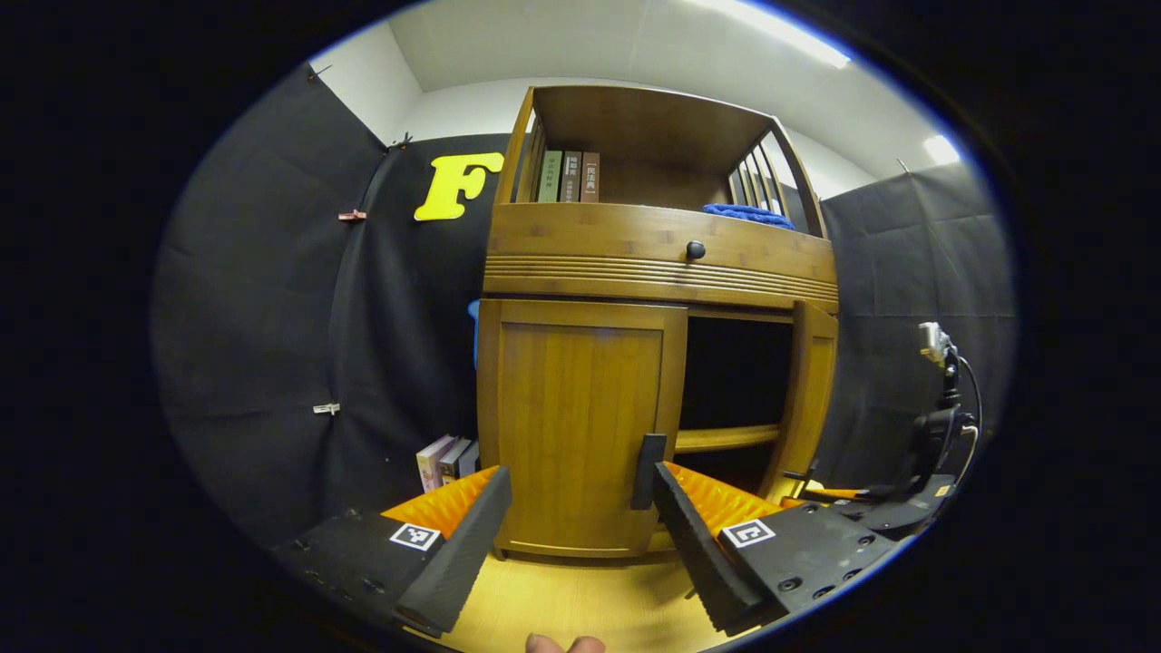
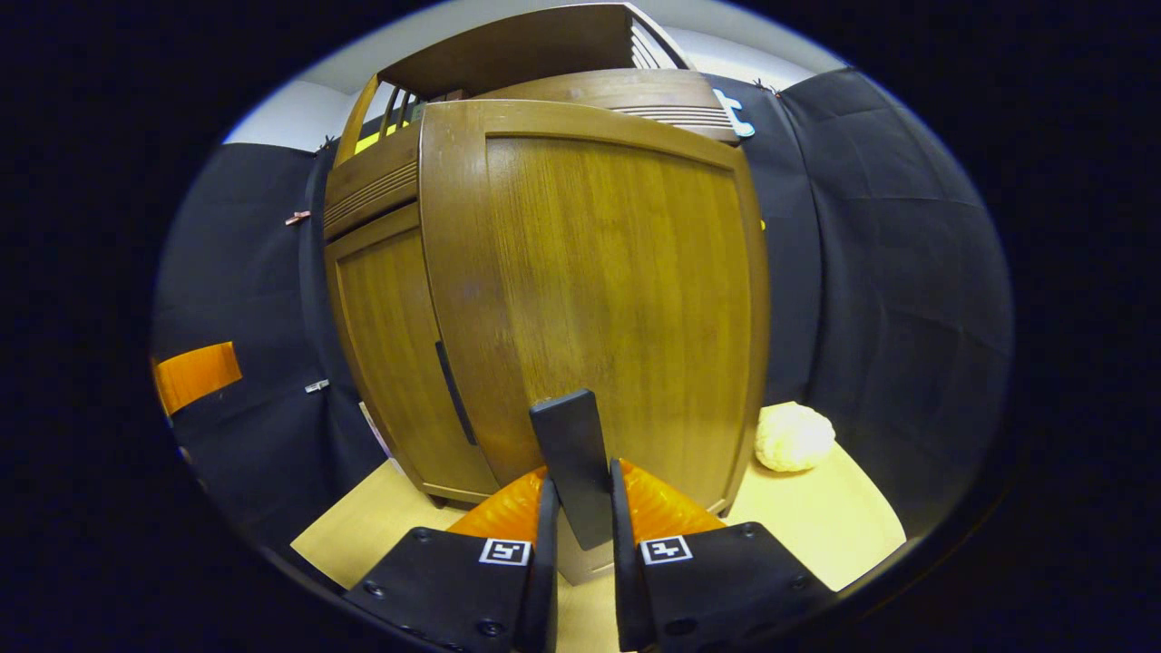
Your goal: Open the right door of the double-door shoe cabinet with the right hand, and open the left door with the left hand.
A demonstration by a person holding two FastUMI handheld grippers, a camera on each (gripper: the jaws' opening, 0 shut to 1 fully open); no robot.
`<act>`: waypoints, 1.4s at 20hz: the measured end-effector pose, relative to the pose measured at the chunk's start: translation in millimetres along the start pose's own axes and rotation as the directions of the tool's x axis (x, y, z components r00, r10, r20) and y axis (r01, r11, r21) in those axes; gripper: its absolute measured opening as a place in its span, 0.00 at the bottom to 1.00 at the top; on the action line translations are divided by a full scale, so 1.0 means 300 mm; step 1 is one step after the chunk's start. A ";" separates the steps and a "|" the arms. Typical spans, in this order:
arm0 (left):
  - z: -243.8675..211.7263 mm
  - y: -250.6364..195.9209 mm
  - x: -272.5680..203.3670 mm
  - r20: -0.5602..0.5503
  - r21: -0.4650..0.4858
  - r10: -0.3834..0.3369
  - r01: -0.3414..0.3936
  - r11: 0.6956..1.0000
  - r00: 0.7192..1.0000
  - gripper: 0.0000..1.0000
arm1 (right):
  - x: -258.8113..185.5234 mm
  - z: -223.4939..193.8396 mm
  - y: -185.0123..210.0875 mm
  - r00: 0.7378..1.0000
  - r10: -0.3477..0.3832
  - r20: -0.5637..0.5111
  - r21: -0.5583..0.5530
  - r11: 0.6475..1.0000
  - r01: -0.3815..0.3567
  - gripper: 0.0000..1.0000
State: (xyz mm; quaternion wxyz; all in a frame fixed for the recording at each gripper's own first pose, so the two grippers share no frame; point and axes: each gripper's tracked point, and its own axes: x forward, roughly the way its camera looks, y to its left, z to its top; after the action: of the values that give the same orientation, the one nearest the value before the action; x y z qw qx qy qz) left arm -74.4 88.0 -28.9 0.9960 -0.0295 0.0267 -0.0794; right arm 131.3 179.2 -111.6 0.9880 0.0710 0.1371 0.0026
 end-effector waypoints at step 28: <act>-0.022 -0.300 0.163 -0.016 0.010 -0.143 0.143 0.990 0.990 0.97 | -0.021 0.091 -0.202 1.000 -0.029 -0.013 -0.008 1.000 0.029 0.18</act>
State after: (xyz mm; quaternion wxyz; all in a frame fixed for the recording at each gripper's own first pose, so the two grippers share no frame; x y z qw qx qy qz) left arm -40.7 -8.7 -32.2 0.9877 -0.0253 0.0317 -0.1512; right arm 131.7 115.3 -92.3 0.9873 0.0652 0.1445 -0.0106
